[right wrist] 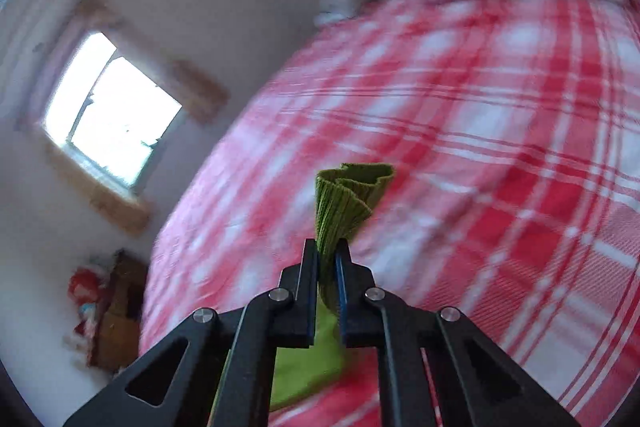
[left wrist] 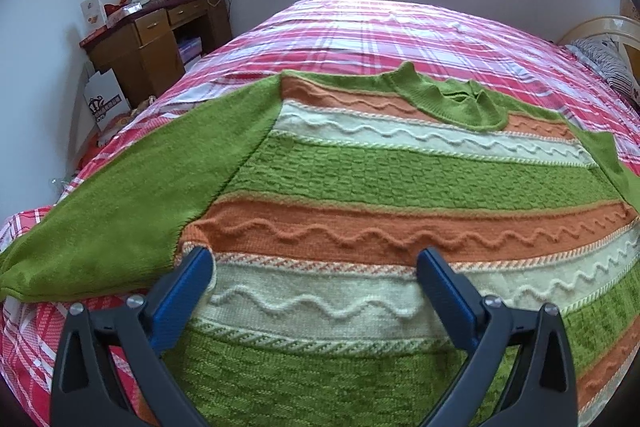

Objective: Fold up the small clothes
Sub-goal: 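Grasp the sweater sleeve cuff with the right tool and fold it across the body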

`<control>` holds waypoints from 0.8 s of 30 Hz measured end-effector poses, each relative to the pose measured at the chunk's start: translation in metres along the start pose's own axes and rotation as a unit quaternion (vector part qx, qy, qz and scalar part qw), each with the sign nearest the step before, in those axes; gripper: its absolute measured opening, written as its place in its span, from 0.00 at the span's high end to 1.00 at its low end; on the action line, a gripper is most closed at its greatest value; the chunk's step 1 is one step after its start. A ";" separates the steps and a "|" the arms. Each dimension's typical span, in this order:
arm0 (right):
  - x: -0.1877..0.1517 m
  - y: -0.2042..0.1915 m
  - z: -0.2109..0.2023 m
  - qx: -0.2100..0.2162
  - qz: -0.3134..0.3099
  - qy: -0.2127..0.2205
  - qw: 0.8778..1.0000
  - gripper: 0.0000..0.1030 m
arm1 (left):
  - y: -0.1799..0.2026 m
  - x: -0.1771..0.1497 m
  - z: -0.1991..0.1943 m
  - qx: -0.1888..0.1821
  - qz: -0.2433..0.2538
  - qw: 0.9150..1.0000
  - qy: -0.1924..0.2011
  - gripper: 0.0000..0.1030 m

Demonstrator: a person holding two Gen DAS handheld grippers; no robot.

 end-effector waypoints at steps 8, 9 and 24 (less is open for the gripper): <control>-0.050 -0.182 0.004 0.126 -0.112 -0.051 0.984 0.93 | -0.018 -0.003 -0.037 -0.022 -0.020 1.000 0.009 0.00; -0.062 -0.202 0.008 0.144 -0.119 -0.060 0.981 0.93 | -0.024 -0.001 -0.045 -0.030 -0.032 0.999 0.013 0.00; -0.266 -0.434 0.093 0.273 -0.209 -0.182 0.921 0.93 | -0.112 0.028 -0.086 -0.008 -0.103 0.991 0.081 0.00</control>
Point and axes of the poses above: each gripper's, at about its wrist camera, not at the fingertips, and z roughly the way its jaws point, y to its right, x to its top, the point moved 7 cm from there along z, roughly the way its jaws point, and after that the axes turned 13 degrees about -z, right-handed, at the moved point
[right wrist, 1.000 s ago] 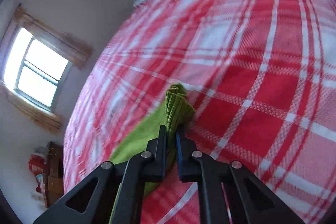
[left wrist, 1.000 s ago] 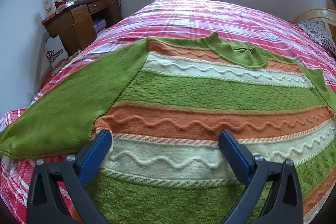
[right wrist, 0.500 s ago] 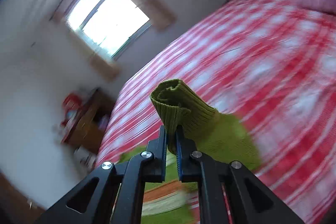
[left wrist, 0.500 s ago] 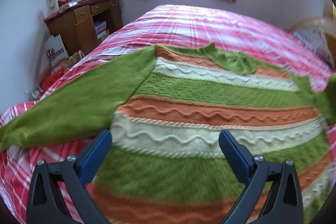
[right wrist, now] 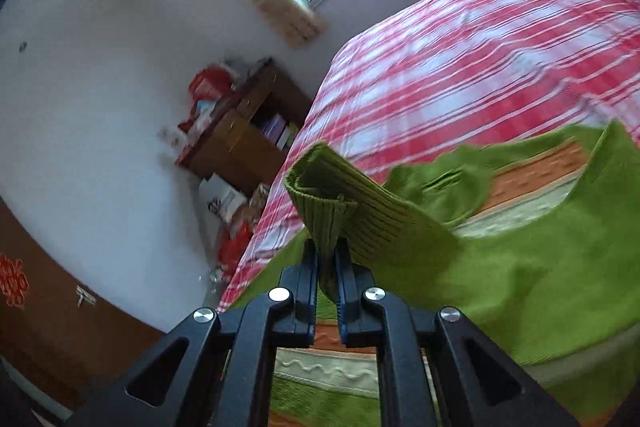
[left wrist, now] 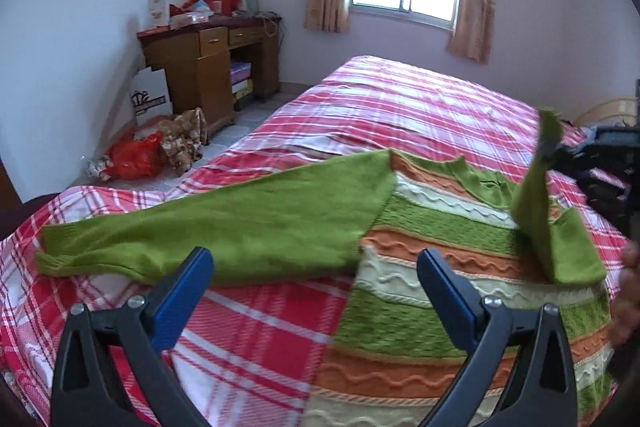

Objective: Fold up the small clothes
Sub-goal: 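Grasp the sweater sleeve cuff with the right tool and fold it across the body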

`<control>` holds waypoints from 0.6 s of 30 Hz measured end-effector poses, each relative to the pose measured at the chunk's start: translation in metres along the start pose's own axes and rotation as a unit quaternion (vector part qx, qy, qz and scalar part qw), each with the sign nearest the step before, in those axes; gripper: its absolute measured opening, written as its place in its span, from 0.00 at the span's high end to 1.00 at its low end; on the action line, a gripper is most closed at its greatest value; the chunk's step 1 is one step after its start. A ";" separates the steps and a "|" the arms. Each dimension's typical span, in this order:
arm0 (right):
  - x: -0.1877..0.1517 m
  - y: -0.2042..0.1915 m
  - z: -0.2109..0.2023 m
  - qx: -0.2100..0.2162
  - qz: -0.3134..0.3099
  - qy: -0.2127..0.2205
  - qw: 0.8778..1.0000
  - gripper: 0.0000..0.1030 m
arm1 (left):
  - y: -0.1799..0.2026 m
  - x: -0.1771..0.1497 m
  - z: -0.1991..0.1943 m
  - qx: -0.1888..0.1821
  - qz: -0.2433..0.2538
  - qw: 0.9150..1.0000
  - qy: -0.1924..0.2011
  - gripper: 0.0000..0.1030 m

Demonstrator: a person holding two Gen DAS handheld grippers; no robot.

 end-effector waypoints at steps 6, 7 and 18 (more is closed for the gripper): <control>-0.028 -0.022 0.067 -0.004 -0.024 -0.034 0.999 0.93 | -0.025 -0.002 0.009 0.009 -0.023 1.000 -0.006 0.00; -0.030 -0.026 0.072 -0.004 -0.026 -0.038 0.999 0.93 | -0.028 -0.004 0.011 0.010 -0.025 1.000 -0.008 0.00; -0.081 -0.048 0.131 0.098 -0.012 -0.116 0.988 0.38 | -0.042 -0.011 0.027 0.022 -0.038 0.999 -0.027 0.00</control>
Point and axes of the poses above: each gripper's, at about its wrist camera, not at the fingertips, and z roughly the way its jaws point, y to its right, x to its top, the point moved 7 cm from there along z, roughly the way its jaws point, and after that the axes turned 13 degrees about -z, right-handed, at the moved point
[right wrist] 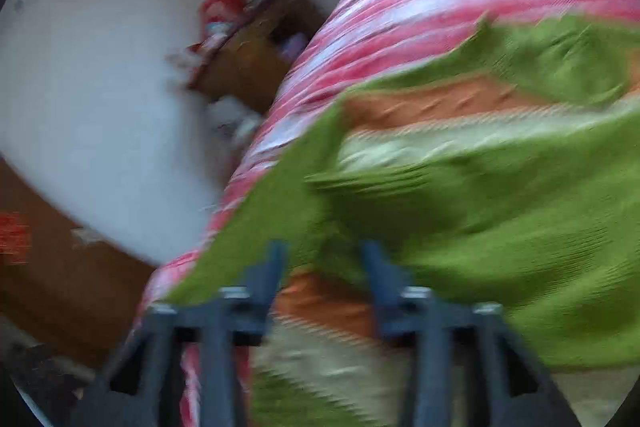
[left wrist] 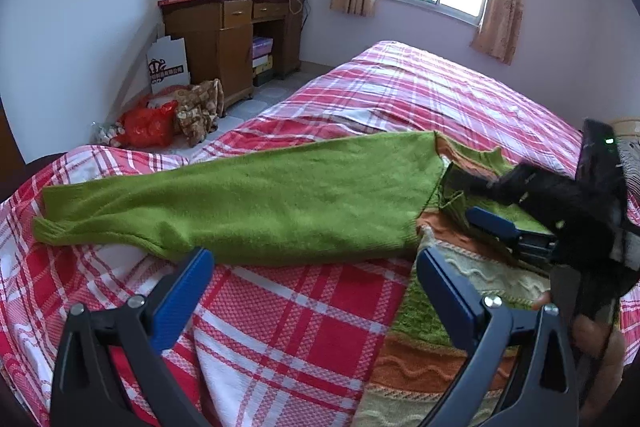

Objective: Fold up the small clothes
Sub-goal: 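Grasp the sweater sleeve cuff with the right tool and fold it across the body, then release the sleeve cuff from the right tool onto the sweater body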

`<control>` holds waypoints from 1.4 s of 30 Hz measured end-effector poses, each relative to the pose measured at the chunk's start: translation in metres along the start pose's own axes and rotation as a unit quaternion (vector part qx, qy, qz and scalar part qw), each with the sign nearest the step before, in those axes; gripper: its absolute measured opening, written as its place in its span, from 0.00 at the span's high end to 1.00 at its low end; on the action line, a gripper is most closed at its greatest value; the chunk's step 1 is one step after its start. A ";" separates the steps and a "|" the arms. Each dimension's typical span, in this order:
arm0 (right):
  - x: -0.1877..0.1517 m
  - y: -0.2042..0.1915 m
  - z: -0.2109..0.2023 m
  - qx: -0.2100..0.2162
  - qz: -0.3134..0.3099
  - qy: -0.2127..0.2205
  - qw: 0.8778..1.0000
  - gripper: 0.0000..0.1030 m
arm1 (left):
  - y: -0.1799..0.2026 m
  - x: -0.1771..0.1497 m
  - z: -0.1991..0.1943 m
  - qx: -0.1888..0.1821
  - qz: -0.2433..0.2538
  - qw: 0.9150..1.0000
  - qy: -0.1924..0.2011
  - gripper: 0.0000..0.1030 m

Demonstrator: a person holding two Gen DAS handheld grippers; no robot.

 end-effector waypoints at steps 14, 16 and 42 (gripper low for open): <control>0.037 0.069 -0.148 -0.214 -0.108 0.077 0.968 0.67 | 0.098 0.007 0.014 -0.025 0.059 0.998 -0.001 0.00; 0.042 0.112 -0.175 -0.259 -0.085 0.085 0.958 0.68 | 0.115 0.008 0.026 -0.015 0.069 0.998 0.001 0.00; -0.032 0.166 -0.190 -0.326 -0.133 0.003 0.936 0.64 | 0.017 0.000 0.022 0.093 -0.027 0.995 -0.017 0.00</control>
Point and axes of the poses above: each gripper's, at about its wrist camera, not at the fingertips, and z roughly the way its jaws point, y to its right, x to its top, the point moved 7 cm from there along z, roughly the way its jaws point, and after that the axes turned 13 degrees about -z, right-handed, at the moved point
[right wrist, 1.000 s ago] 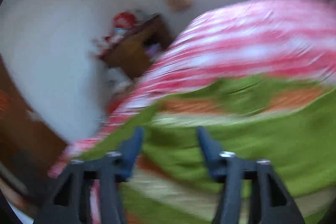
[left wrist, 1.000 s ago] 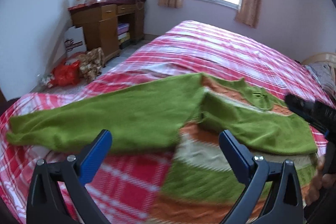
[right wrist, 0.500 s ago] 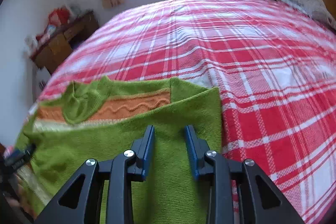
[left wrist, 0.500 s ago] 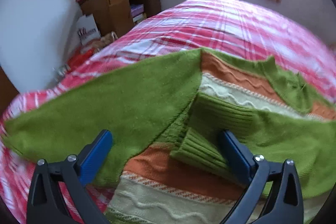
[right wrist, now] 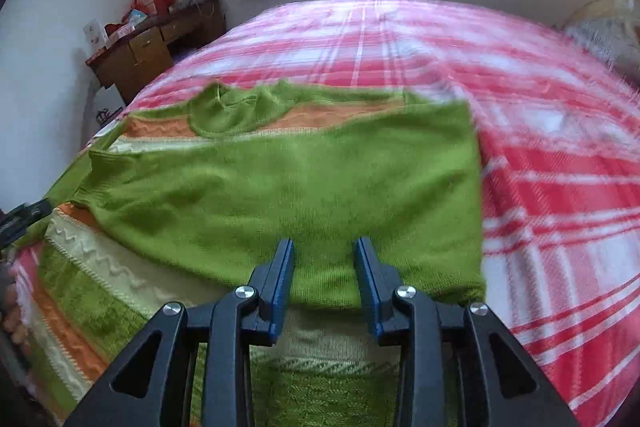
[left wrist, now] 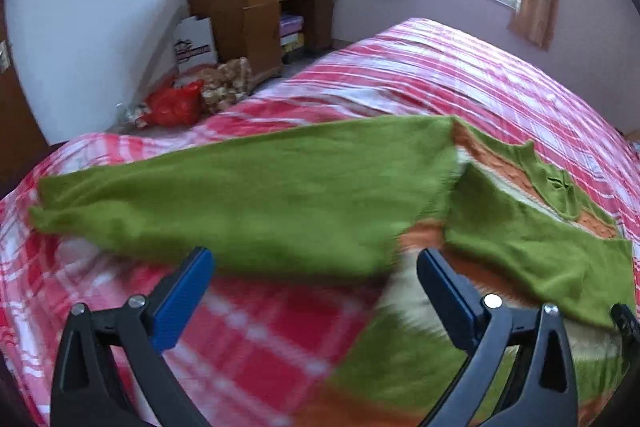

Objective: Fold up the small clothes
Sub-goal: 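Release the sleeve cuff from the right tool onto the sweater body, then grasp the other sleeve cuff with the left tool and fold it across the body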

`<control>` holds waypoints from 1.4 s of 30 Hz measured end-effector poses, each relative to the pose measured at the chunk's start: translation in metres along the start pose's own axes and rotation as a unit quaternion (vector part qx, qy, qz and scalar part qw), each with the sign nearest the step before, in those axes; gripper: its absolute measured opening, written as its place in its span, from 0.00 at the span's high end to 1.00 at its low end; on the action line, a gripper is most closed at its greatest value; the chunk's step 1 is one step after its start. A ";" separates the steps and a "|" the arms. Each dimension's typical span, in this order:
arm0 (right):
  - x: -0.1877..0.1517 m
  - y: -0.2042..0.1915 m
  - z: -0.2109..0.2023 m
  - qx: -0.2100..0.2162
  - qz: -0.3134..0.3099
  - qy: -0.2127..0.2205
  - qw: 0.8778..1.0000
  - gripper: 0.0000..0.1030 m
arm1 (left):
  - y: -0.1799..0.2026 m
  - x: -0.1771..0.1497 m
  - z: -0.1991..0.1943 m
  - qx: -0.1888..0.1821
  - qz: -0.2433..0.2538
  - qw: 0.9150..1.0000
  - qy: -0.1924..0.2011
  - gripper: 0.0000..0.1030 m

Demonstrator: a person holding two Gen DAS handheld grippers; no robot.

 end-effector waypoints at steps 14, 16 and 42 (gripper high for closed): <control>-0.004 0.002 -0.003 0.010 0.016 0.010 1.000 0.47 | -0.192 0.052 0.005 0.072 -0.320 0.944 0.033 0.07; -0.004 0.001 -0.002 0.007 0.014 0.009 1.000 0.47 | -0.207 0.057 0.018 0.070 -0.356 0.931 0.021 0.10; -0.004 0.001 -0.002 0.004 0.011 0.006 1.000 0.46 | -0.039 0.114 -0.015 -0.053 -0.112 0.982 0.145 0.94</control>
Point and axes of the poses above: each gripper's, at about its wrist camera, not at the fingertips, and z roughly the way its jaws point, y to its right, x to its top, the point moved 7 cm from there along z, roughly the way its jaws point, and after that the axes turned 13 degrees about -z, right-handed, at the moved point
